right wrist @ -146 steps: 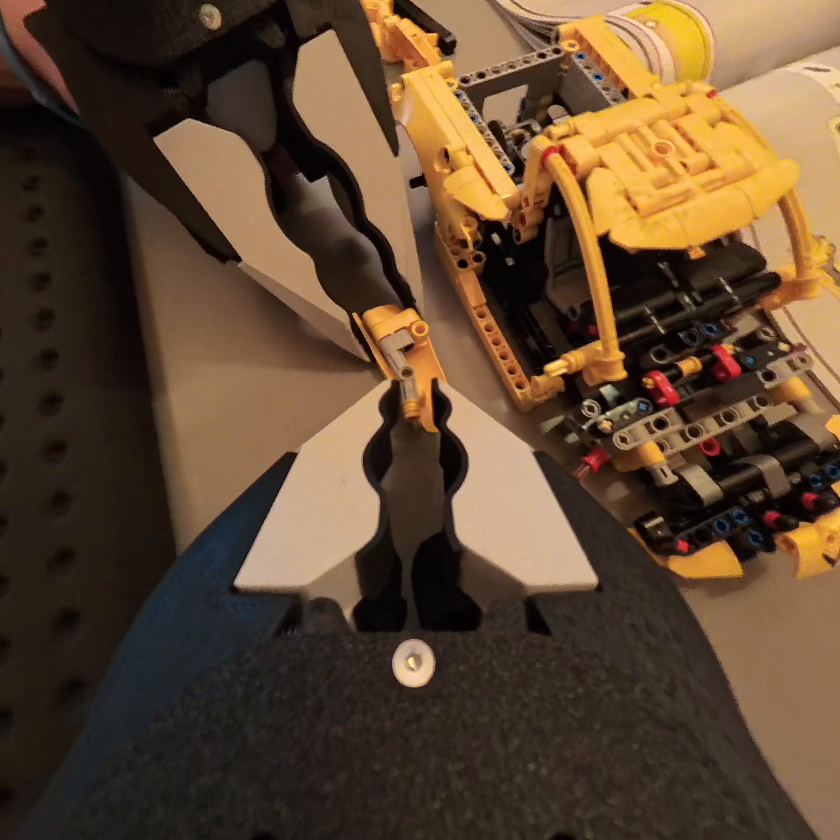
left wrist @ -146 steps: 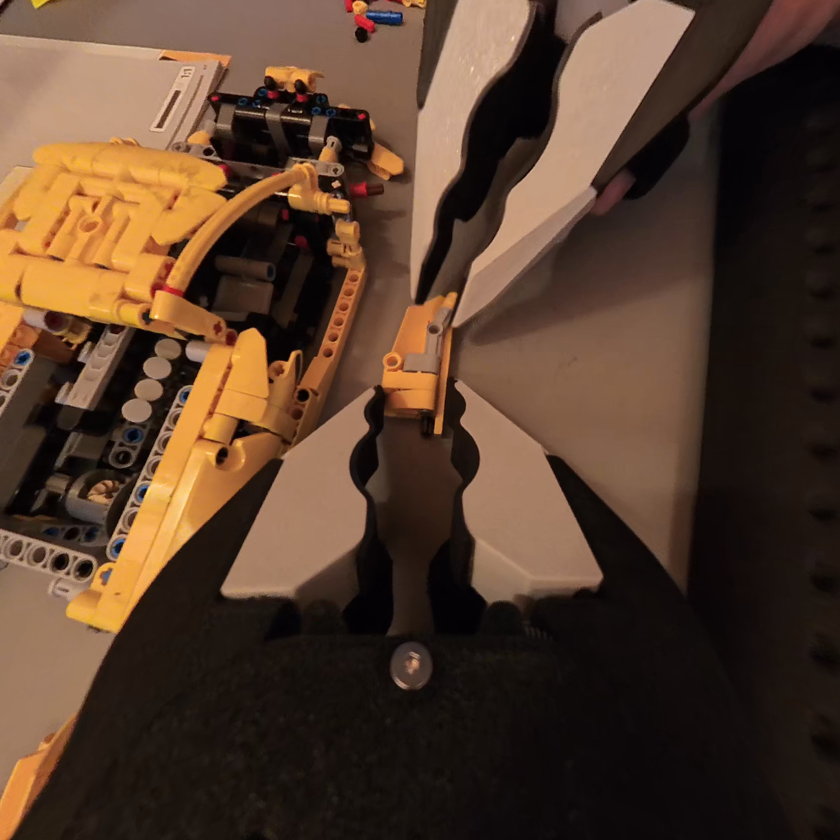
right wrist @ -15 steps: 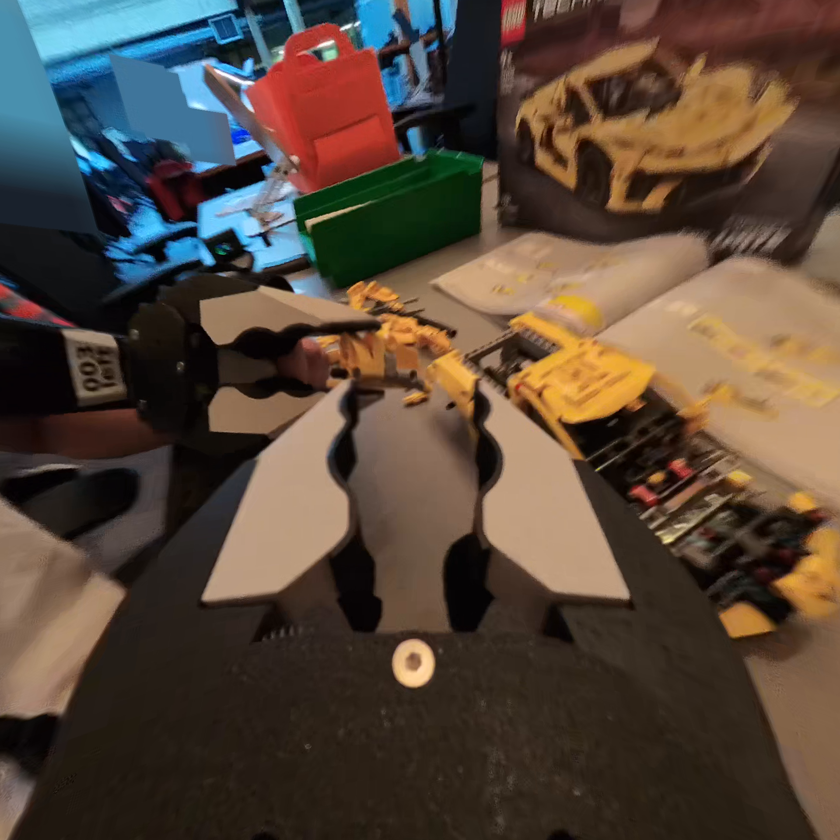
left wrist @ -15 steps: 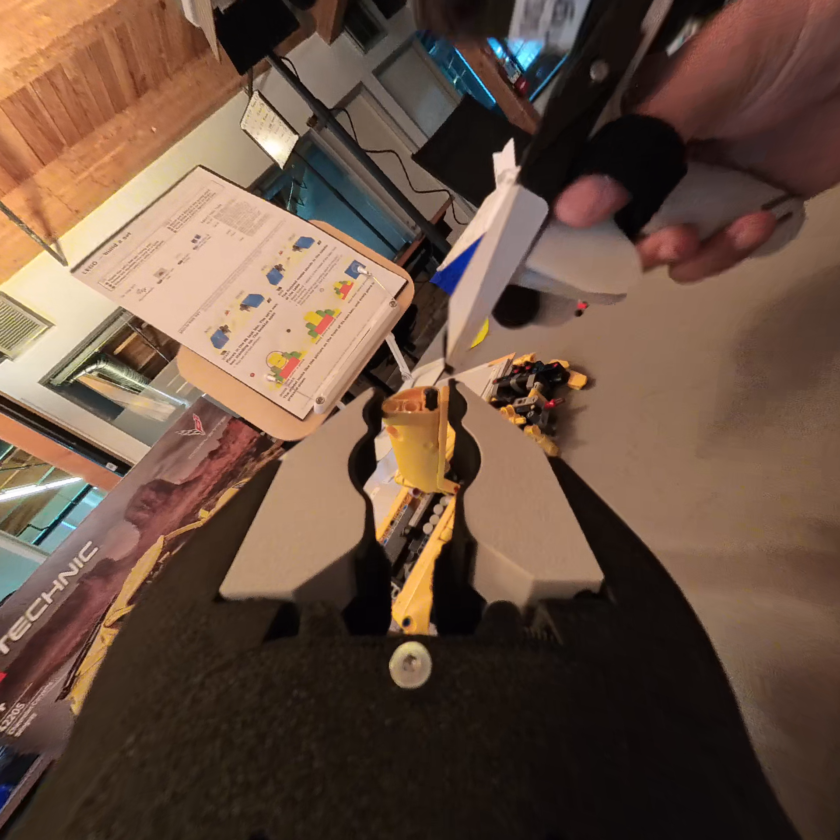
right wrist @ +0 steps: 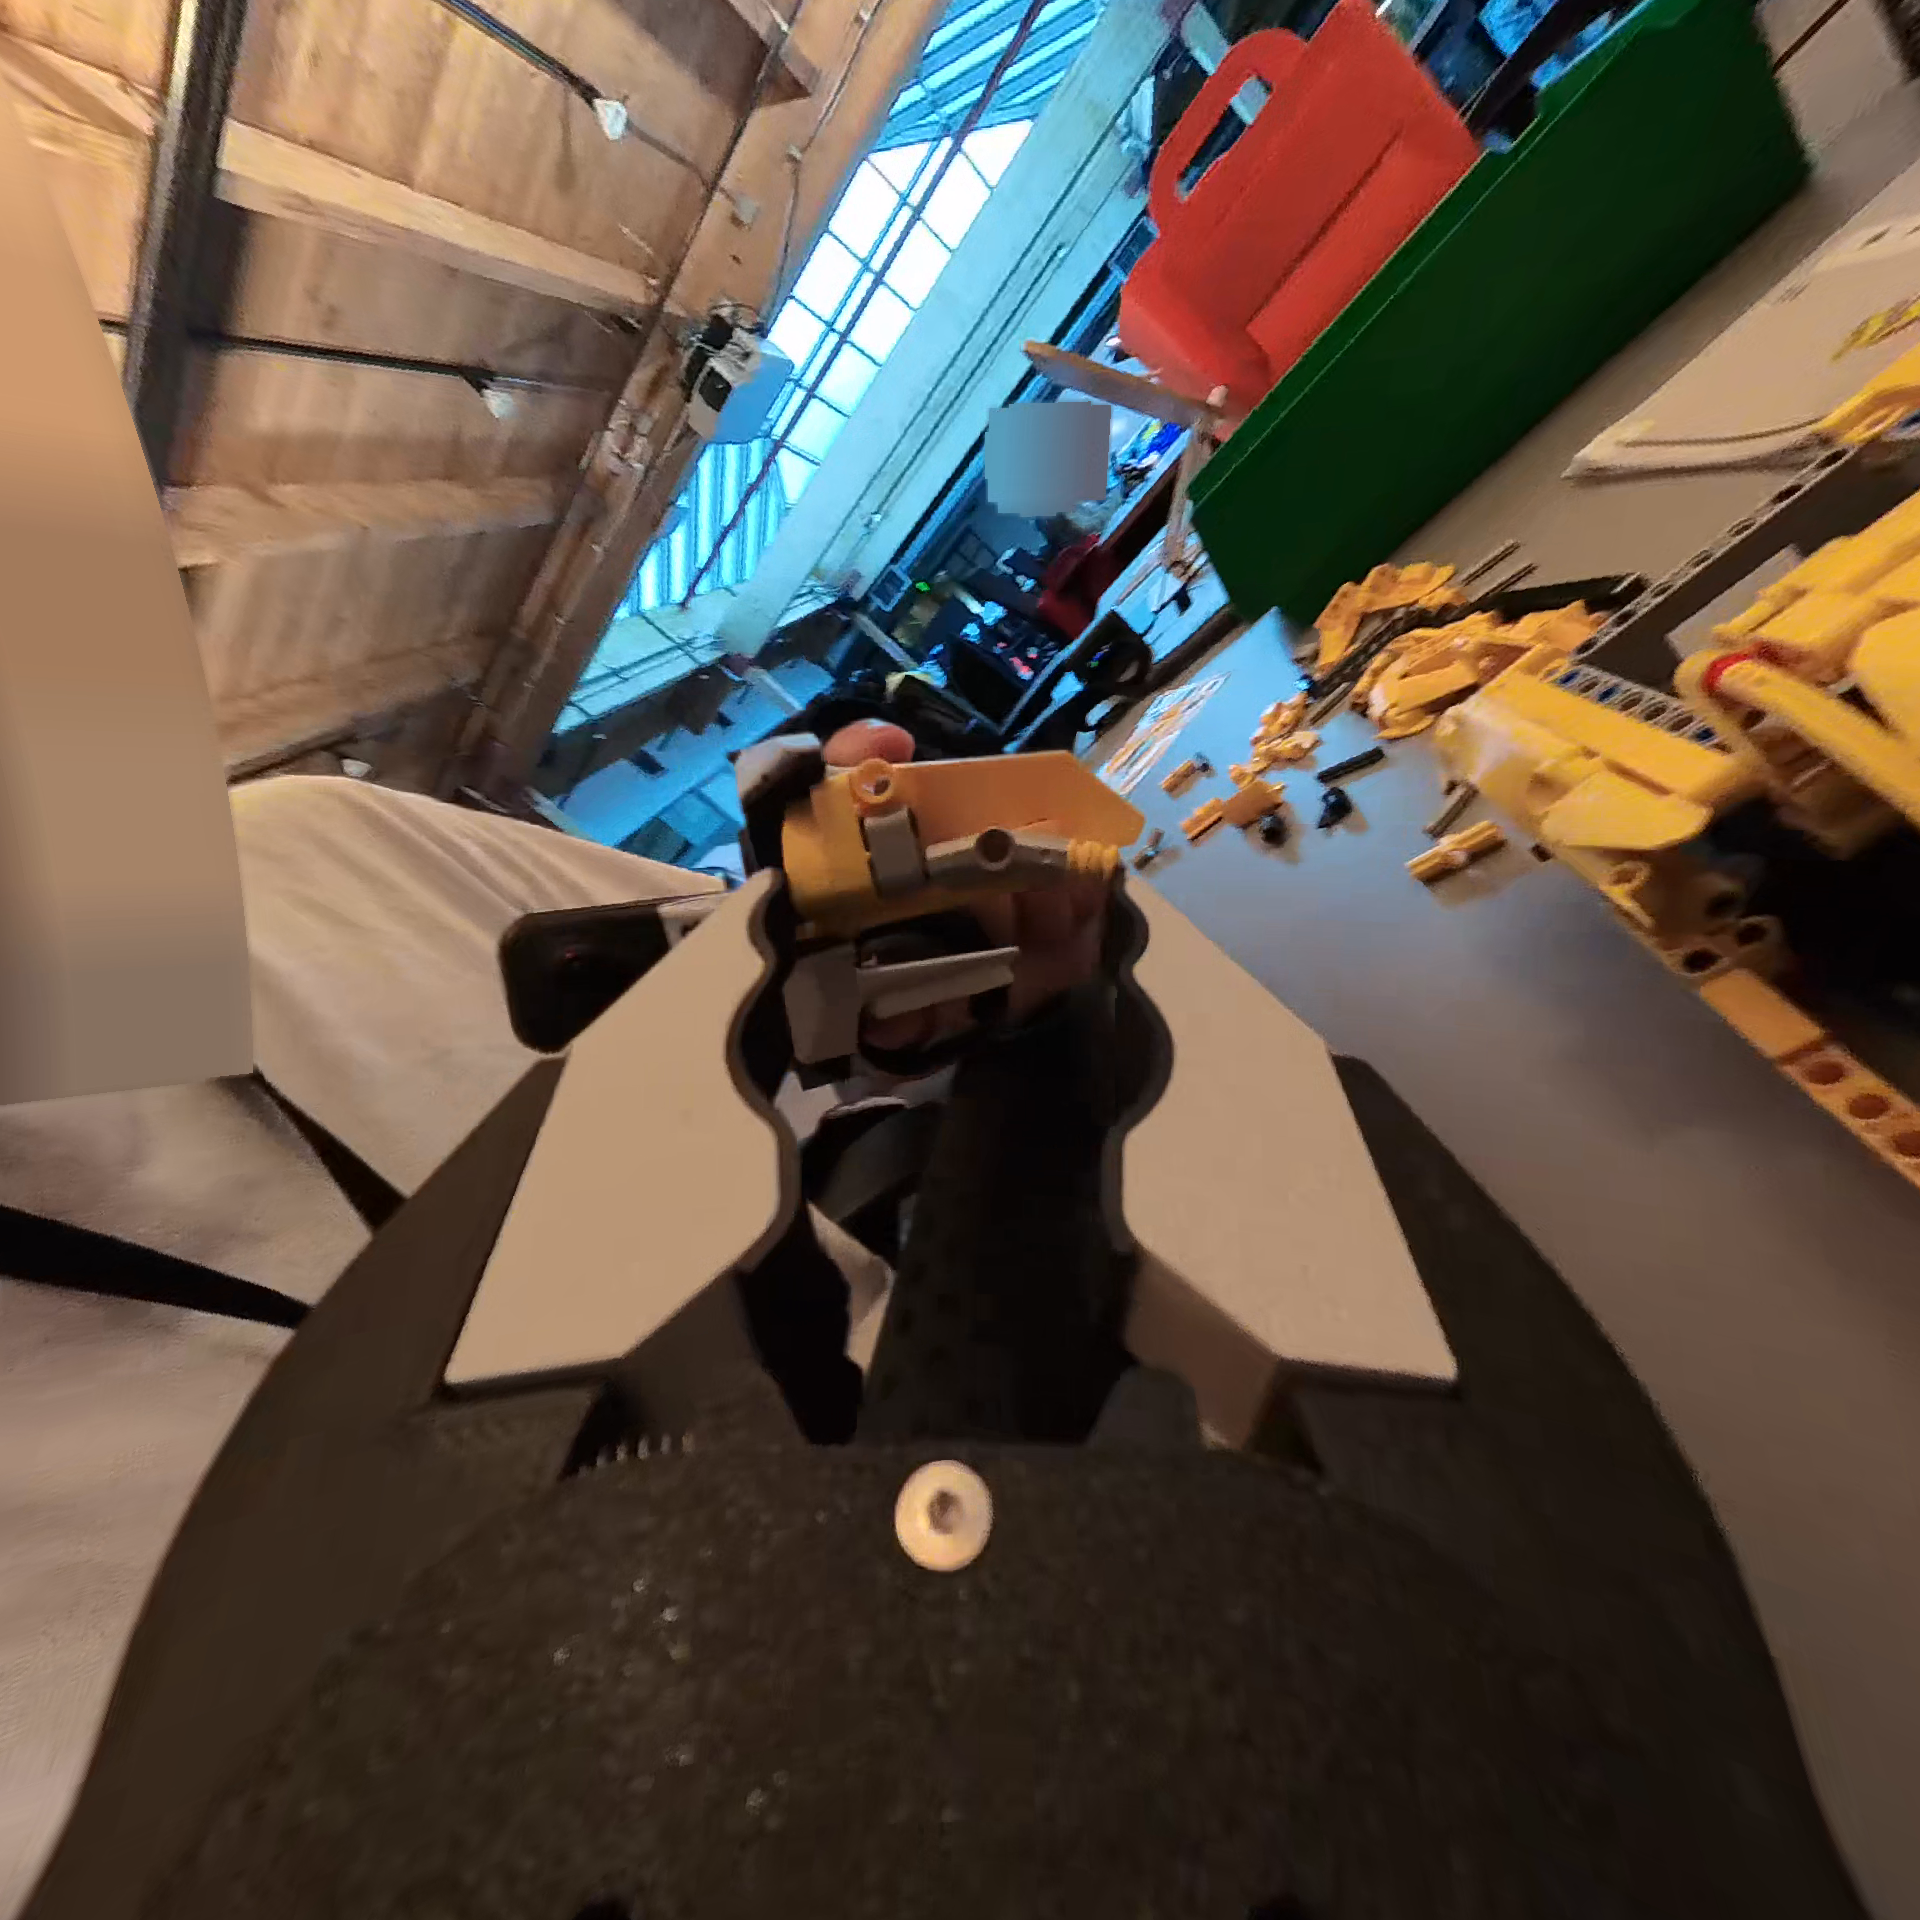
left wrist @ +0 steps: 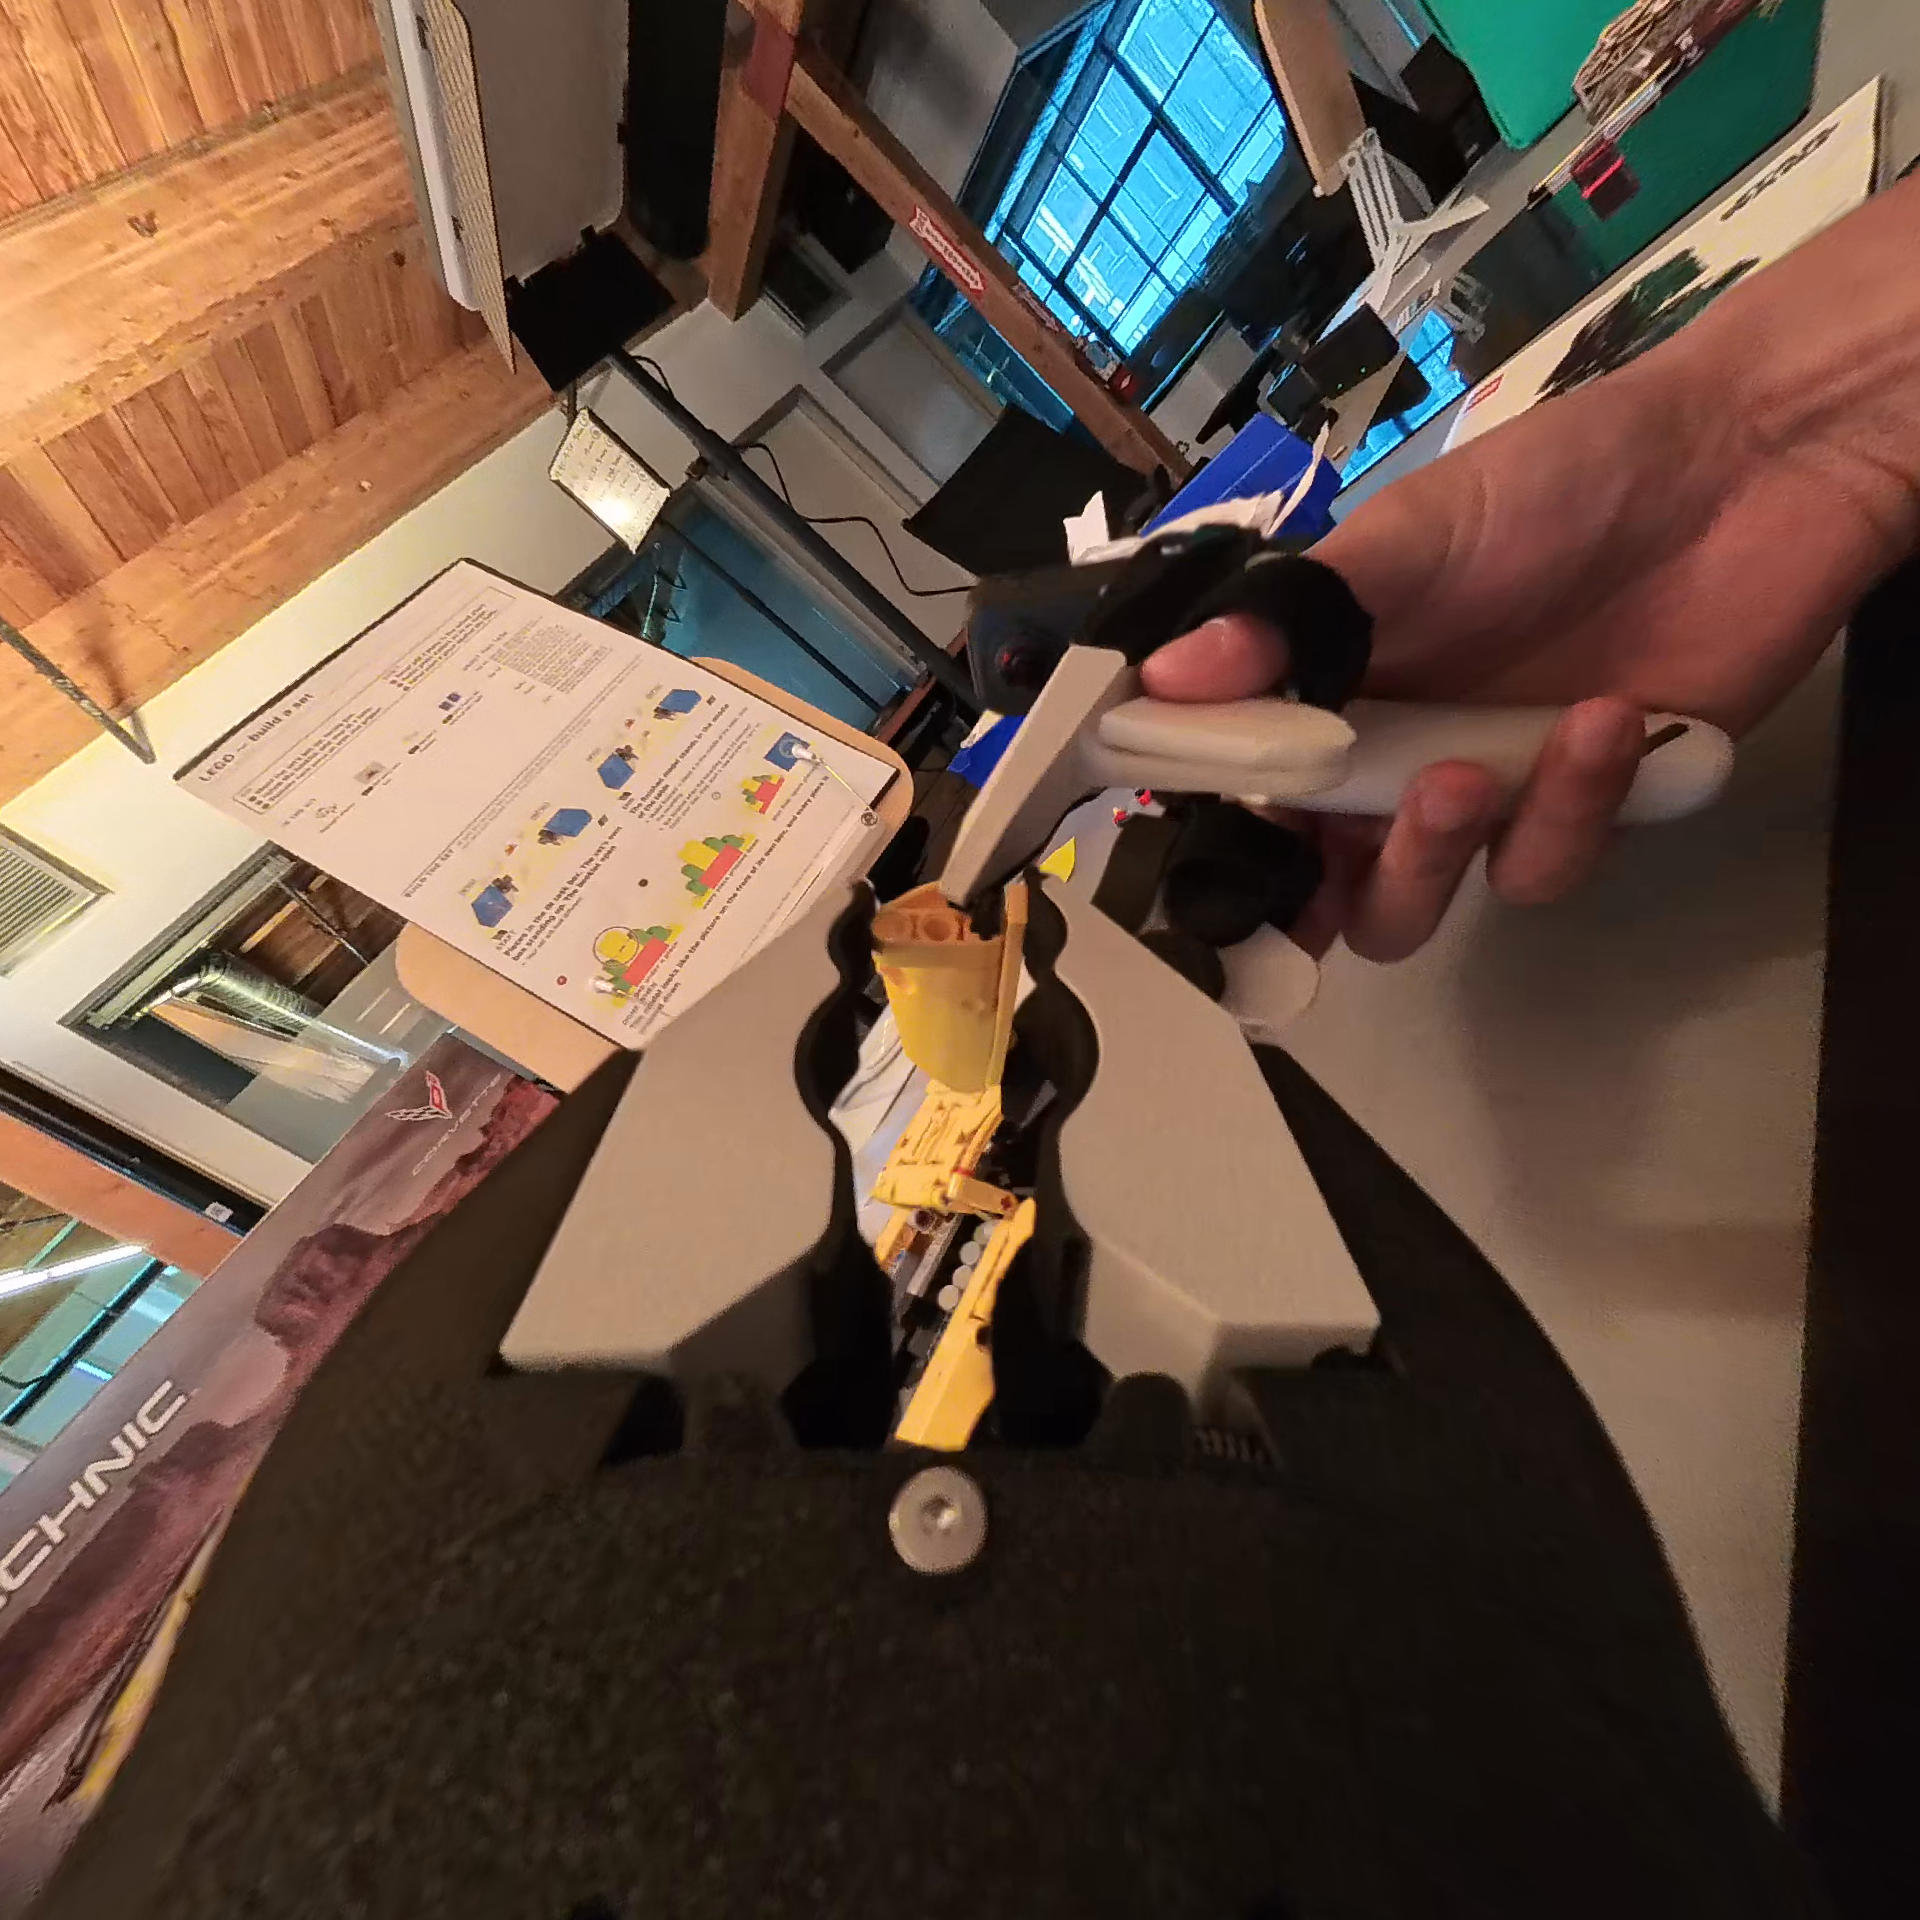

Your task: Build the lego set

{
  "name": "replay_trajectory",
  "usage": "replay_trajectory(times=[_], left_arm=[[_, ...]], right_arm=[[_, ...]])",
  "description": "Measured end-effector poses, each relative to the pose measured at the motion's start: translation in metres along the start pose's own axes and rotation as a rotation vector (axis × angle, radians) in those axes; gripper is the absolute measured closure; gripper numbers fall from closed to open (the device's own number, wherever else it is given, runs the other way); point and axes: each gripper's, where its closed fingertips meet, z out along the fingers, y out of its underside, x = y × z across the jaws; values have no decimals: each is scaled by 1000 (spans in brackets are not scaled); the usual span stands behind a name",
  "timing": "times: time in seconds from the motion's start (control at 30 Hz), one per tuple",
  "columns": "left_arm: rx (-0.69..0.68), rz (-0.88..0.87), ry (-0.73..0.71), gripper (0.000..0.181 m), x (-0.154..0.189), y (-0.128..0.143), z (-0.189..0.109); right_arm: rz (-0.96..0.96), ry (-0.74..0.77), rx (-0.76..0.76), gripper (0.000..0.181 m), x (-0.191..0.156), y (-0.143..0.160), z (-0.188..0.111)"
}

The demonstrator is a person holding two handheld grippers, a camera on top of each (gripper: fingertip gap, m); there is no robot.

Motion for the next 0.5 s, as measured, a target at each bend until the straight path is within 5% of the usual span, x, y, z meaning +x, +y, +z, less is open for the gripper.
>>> replay_trajectory(times=[0.3,0.5], left_arm=[[-77,-4,75,147,10,23,1],[-72,83,92,148,23,22,3]], right_arm=[[-138,163,-18,124,7,-2,-13],[-224,283,-161,123,19,18,-9]])
